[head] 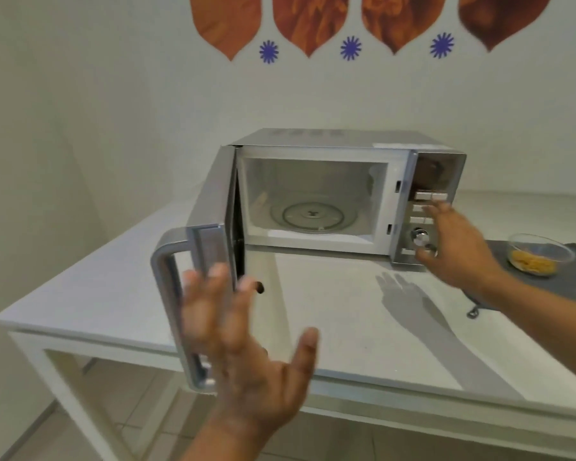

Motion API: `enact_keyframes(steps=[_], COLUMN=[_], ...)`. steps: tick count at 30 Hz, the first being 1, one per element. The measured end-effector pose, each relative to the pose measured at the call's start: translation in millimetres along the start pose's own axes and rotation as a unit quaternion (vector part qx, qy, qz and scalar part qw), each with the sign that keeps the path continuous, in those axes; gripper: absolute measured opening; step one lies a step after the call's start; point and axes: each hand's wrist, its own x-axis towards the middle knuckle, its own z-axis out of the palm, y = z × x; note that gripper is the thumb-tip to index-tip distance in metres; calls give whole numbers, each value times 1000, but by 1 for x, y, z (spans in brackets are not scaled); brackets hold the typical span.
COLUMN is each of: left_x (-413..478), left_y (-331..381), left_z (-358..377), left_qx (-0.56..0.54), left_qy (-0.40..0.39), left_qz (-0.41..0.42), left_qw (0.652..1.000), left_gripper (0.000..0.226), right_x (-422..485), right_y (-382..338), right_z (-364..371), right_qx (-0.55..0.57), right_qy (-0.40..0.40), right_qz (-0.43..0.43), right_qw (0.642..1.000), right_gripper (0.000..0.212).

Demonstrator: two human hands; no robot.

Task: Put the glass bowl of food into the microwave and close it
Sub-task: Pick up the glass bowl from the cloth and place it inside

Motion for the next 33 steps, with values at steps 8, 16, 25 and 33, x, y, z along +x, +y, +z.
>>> enact_keyframes(steps=[8, 16, 25, 33], left_x=[-60, -93, -100, -101], left_y=[12, 14, 17, 21], left_z=[120, 217, 220, 223], left_qx=[2, 82, 113, 113], left_qy=[-452, -590, -563, -555], left_qz=[-137, -199, -193, -210], left_qw=[881, 778, 795, 797], left_gripper=[66, 68, 73, 72], right_x=[-96, -126, -102, -27], right_y=[26, 37, 84, 230], right_z=[46, 71, 48, 24], right_qx=[135, 180, 384, 232], right_qy=[-108, -83, -92, 135], right_qz=[68, 41, 108, 249], right_qw=[983, 979, 912, 931], right_gripper=[76, 67, 61, 71])
